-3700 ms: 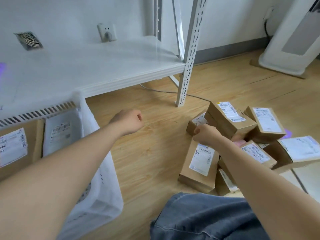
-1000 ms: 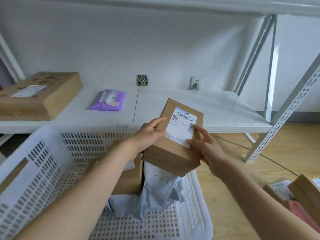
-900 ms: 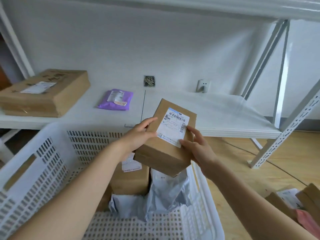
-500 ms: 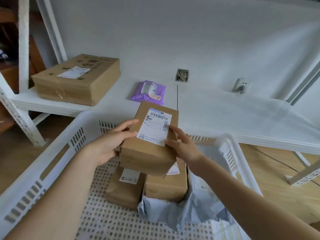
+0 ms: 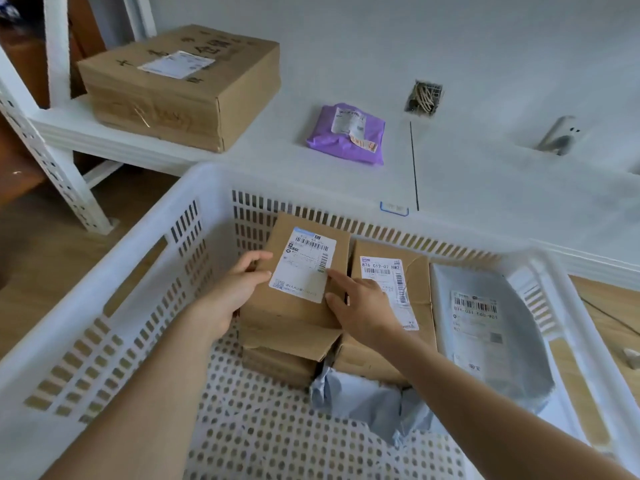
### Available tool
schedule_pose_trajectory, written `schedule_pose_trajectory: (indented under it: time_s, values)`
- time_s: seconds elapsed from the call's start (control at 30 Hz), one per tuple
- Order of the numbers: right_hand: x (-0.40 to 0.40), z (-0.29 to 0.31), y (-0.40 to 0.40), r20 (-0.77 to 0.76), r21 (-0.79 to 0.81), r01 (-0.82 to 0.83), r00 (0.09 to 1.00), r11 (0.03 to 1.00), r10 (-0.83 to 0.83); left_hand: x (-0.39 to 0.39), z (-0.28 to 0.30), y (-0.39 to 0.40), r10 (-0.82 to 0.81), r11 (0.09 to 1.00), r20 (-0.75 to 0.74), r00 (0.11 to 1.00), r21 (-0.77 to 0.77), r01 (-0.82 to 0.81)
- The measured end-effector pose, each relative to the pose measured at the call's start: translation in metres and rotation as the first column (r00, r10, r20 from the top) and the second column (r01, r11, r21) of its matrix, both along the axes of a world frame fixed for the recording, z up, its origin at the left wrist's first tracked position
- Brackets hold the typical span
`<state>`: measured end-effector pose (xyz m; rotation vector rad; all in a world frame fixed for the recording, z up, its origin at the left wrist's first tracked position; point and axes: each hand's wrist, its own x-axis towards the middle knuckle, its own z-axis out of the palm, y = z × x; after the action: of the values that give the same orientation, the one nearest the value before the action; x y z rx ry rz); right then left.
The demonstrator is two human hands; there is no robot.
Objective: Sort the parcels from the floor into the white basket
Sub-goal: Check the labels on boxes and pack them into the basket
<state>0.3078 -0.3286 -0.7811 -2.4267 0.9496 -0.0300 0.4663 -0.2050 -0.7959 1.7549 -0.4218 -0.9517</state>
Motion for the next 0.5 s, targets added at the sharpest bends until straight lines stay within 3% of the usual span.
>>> schedule_pose_trajectory:
  time_s: [0.2,0.33,0.5]
  values:
    - [-0.011,-0.024,-0.004,-0.04,-0.01,0.003,0.999,1.0,-0.003,-0.009,-0.039,-0.007,-0.003,0.999,-0.063,0.998,0.047,0.006]
    - [-0.018,-0.03,-0.008,-0.055,-0.048,-0.03,0.998,0.998,0.027,-0.018,-0.053,-0.021,-0.078,0.988,0.096,0.992,0.139,0.064]
    - [-0.038,-0.019,-0.009,0.021,0.079,-0.089,0.996,0.993,0.088,-0.021,-0.045,-0.028,-0.154,0.938,0.301,0.941,0.343,0.044]
